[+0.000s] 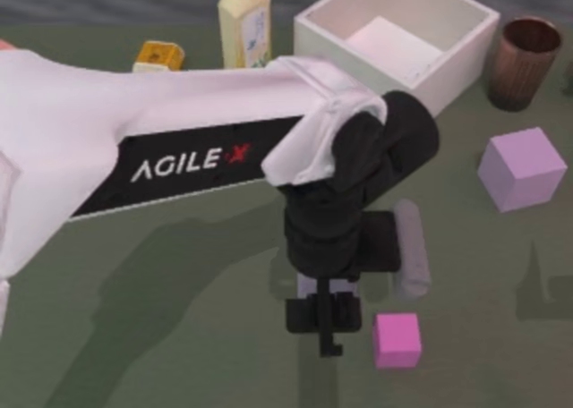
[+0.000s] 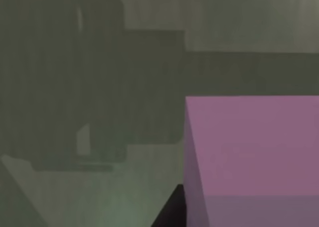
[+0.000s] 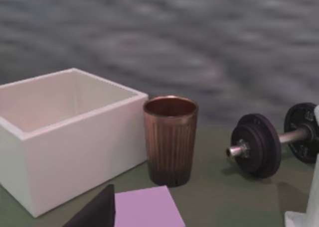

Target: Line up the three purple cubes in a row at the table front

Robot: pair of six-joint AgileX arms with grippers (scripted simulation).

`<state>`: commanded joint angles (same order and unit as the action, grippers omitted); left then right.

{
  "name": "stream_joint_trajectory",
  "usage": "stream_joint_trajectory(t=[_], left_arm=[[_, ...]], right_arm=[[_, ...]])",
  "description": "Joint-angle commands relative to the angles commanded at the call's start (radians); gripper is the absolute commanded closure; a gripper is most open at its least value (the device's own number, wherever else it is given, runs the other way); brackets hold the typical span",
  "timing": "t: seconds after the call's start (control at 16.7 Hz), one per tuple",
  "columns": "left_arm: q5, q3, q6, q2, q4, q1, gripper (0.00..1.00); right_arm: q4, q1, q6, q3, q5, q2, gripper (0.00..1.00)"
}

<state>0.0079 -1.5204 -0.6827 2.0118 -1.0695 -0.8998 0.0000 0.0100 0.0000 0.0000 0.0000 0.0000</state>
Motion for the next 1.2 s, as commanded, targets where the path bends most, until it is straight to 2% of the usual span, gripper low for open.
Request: stream_joint_trajectory(t=[0.24,0.66,0.9,1.2], left_arm=[[0.001,0.007,-0.002,0.012,0.015,0.003,1.0],[0.001,0.121,0.004,0.105,0.227,-0.005,1.0],[0.001,0.127,0.004,0.111,0.238,-0.006,1.0],[0.001,0.127,0.004,0.111,0.238,-0.006,0.62]], right_arm=[[0.0,0.0,0.0,0.0,0.0,0.0,0.0],[0.0,0.0,0.0,0.0,0.0,0.0,0.0],[0.0,0.0,0.0,0.0,0.0,0.0,0.0],[0.0,0.0,0.0,0.0,0.0,0.0,0.0]])
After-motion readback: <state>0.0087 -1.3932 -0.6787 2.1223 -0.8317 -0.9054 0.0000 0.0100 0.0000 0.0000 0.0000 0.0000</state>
